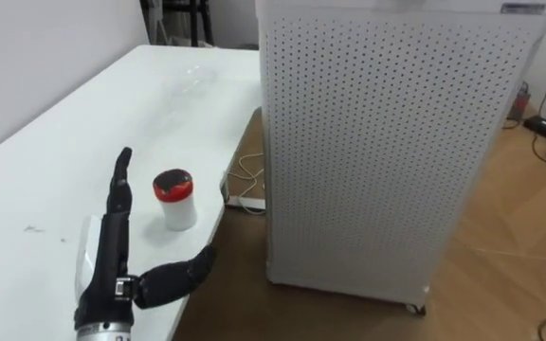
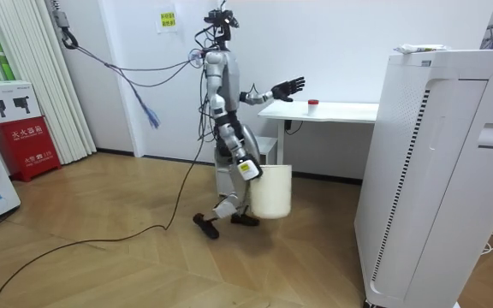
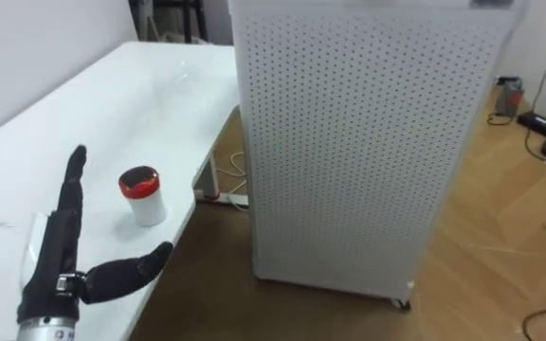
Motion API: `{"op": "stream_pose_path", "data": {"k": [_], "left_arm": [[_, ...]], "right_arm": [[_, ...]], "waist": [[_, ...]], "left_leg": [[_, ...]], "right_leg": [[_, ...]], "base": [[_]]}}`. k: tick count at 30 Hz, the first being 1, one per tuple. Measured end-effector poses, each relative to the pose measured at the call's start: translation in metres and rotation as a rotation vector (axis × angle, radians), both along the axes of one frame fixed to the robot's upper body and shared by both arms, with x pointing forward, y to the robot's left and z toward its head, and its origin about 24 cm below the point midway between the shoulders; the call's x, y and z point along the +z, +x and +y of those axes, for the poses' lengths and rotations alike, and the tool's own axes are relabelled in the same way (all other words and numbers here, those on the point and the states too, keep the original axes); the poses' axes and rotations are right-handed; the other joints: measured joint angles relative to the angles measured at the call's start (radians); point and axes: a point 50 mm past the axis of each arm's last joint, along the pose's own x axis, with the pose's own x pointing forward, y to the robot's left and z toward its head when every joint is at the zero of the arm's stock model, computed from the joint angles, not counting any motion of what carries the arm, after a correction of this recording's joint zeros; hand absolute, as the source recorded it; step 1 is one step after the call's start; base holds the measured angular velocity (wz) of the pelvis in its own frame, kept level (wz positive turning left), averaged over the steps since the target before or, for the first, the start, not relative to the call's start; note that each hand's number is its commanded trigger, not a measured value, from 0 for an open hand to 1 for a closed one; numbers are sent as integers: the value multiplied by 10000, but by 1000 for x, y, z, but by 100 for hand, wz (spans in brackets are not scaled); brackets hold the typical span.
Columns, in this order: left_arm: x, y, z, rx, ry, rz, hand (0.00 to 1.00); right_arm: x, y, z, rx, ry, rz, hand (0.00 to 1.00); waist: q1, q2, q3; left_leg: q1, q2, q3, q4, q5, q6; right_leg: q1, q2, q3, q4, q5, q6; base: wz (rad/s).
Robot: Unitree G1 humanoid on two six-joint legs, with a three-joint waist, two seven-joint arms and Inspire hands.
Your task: Pick garbage
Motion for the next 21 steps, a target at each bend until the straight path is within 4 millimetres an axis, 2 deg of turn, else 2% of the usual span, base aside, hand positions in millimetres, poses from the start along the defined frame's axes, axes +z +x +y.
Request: {"op": "stream_pose_path", "data": {"k": [1, 2, 3, 5, 6, 7, 8, 9, 10, 13, 16, 21], "left_arm": [[0, 0, 2, 155, -18, -58, 0], [0, 0, 2, 217, -51, -68, 0], [-1, 0, 2, 241, -129, -18, 0], [-3, -1, 2, 293, -144, 22, 0], [-3, -1, 2, 302, -143, 9, 0], [-2, -1, 3, 365, -87, -22, 0], [-3, -1, 4, 429, -53, -13, 0], [-7, -2, 5, 471, -23, 163, 0], [-7, -2, 5, 492, 0, 162, 0], [-8, -3, 6, 578, 7, 157, 0], [-8, -4, 7, 684, -4, 141, 0], [-8, -4, 10, 706, 95, 175, 0]], "right_arm": [[2, 6, 1, 23, 55, -194, 100], [2, 8, 0, 19, 57, -282, 100], [4, 11, -2, -4, 25, -395, 100], [4, 11, -1, 9, 11, -404, 100], [3, 10, 0, 58, 20, -389, 100], [3, 10, 1, 154, 20, -408, 100], [3, 12, 2, 213, 10, -430, 100], [3, 12, 4, 340, -6, -415, 100], [3, 12, 5, 580, -49, -405, 100], [3, 15, 9, 1081, -22, -382, 100], [3, 17, 9, 1361, 41, -378, 100], [3, 18, 12, 1955, 178, -267, 100]], "waist": [[-39, 40, 40], [-66, 95, 76], [-81, 197, 101], [-60, 197, 92], [-94, 138, 80], [-88, 34, 80], [-94, -1, 65], [-153, 64, 1], [-152, 81, -7], [-143, 43, 12], [-76, -7, -2], [-16, -50, 0]], "left_leg": [[107, 10, -86, -160, -22, 7], [163, 29, -172, -253, -21, 7], [292, 146, -285, -451, -16, -2], [475, 266, -459, -777, 27, -75], [641, 311, -658, -961, 41, -141], [764, 334, -747, -1043, -12, -250], [788, 351, -808, -1041, -59, -312], [902, 467, -982, -1089, -100, -393], [1056, 614, -1065, -1235, -113, -493], [1341, 844, -1132, -1662, -47, -624], [1481, 956, -1184, -2025, -19, -696], [1573, 992, -1345, -2311, 14, -757]], "right_leg": [[-377, -169, -94, 31, -438, -34], [-575, -225, -163, -111, -647, -79], [-969, -217, -233, -596, -898, -104], [-1359, -59, -197, -2135, -968, -95], [-1347, 74, -196, -3570, -920, -82], [-1313, 249, -132, -5033, -571, -157], [-1285, 361, -23, -5406, 45, -32], [-1052, 573, -77, -5701, 372, -107], [-766, 741, -211, -6031, 420, -196], [-257, 1005, -379, -6713, 482, -280], [-59, 1146, -490, -7117, 526, -326], [41, 1236, -502, -7495, 551, -328]], "base": [[6], [13], [15], [21], [32], [30], [32], [22], [23], [14], [7], [3]]}}
